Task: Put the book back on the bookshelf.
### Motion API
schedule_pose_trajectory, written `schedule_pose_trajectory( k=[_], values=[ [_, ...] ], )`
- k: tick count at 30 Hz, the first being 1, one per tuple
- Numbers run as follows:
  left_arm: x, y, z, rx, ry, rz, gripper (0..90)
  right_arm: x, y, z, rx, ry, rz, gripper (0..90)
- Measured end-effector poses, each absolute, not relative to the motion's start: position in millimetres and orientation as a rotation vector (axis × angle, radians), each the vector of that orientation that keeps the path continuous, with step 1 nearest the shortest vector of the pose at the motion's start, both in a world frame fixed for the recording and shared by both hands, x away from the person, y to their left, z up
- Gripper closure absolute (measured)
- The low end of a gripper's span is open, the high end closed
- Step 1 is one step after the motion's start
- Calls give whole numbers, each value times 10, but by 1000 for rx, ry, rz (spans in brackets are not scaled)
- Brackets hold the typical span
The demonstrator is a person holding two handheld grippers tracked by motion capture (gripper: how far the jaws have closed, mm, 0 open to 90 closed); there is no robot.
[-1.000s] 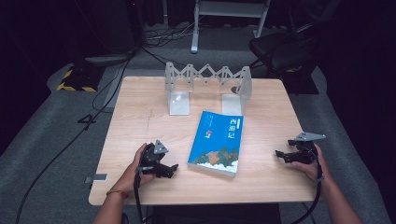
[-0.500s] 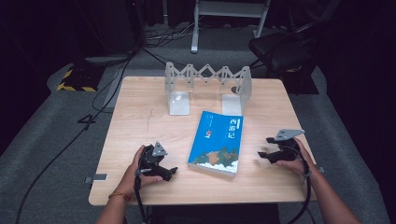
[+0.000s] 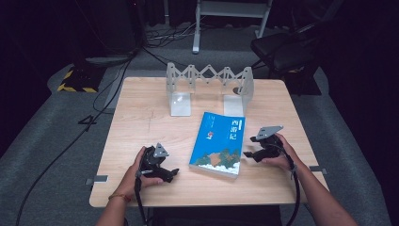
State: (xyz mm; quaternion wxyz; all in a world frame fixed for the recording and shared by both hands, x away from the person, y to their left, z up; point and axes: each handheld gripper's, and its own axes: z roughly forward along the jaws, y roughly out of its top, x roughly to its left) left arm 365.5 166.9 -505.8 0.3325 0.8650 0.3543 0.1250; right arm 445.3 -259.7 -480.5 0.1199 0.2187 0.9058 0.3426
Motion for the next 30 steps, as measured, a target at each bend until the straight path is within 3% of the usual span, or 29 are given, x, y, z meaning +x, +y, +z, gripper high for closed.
schedule_pose_trajectory(
  k=[30],
  values=[
    [3666,1662,-5051,2270,920,328,5,4348,-2499,-4851,601,2662,1035,260]
  ],
)
